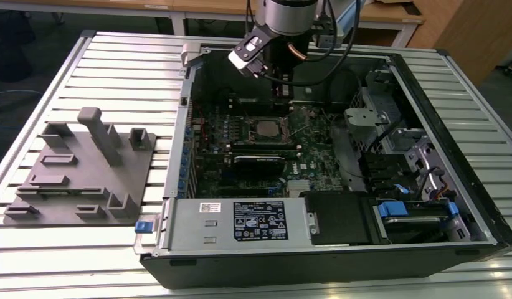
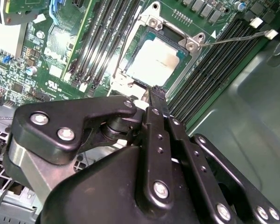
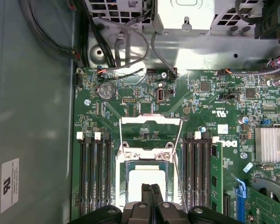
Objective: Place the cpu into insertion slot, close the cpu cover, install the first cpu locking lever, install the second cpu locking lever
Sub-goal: 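Close the cpu cover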
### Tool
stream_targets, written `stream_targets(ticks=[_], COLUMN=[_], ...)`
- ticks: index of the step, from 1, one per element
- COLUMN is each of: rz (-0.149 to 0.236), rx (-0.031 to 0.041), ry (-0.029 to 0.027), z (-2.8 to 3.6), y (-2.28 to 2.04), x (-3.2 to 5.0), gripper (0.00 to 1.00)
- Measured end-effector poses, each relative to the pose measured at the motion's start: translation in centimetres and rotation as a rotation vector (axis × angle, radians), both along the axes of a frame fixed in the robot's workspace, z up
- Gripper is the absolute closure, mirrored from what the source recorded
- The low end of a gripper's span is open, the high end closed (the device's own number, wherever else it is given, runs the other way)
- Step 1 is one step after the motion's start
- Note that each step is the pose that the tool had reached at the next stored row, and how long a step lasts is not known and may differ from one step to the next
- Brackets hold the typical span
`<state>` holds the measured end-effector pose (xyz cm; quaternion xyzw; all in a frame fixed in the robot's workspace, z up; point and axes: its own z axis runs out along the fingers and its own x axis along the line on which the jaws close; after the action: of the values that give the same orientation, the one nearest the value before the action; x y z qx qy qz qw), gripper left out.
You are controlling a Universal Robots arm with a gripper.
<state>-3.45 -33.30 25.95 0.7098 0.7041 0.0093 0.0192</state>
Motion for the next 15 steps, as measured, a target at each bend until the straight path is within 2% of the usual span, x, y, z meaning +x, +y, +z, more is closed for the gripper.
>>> stream_targets(ticks=[15], rz=[0.0], rx=[0.0], ry=[0.0], z=[0.26], y=[0.0], x=[0.14], gripper=[0.89])
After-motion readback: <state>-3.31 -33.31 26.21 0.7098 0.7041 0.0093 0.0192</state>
